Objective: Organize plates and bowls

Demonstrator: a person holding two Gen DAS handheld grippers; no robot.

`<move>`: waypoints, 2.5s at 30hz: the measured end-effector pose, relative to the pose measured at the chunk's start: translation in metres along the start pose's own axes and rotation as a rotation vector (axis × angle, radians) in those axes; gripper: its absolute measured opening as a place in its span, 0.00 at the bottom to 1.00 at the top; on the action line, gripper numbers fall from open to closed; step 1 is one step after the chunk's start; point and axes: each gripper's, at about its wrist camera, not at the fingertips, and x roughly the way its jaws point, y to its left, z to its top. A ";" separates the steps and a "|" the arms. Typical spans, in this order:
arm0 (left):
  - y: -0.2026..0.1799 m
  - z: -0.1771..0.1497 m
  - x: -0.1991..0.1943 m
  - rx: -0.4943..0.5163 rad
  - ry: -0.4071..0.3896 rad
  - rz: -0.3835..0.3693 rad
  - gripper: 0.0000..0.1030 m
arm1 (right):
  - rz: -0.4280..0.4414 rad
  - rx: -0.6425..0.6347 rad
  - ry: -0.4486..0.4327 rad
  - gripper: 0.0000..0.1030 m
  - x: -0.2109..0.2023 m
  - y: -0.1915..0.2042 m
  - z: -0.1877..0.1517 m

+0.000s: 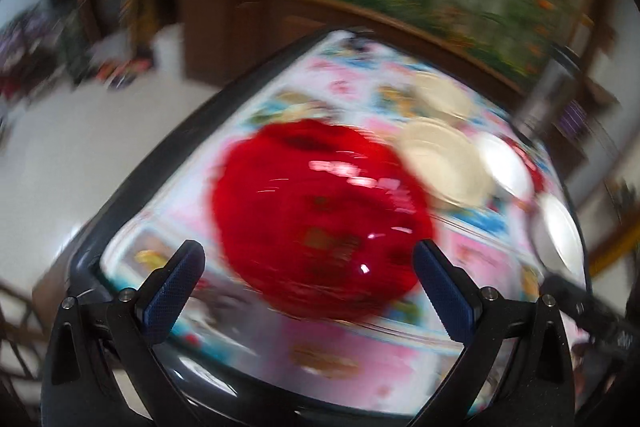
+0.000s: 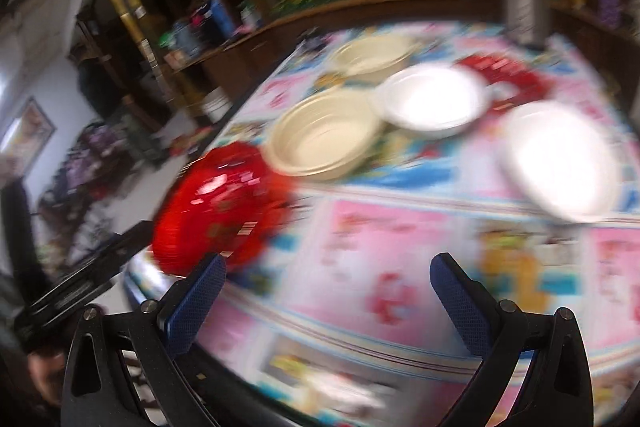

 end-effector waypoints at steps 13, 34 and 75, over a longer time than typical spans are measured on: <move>0.028 0.008 0.082 -0.021 0.178 0.048 0.32 | 0.094 0.135 0.256 0.53 0.132 0.032 0.020; -0.025 -0.031 0.008 0.136 0.070 -0.086 0.13 | 0.037 0.072 0.123 0.13 0.036 0.016 -0.023; -0.064 0.060 0.048 0.173 0.119 -0.172 0.80 | 0.096 0.235 0.024 0.66 -0.002 -0.054 0.043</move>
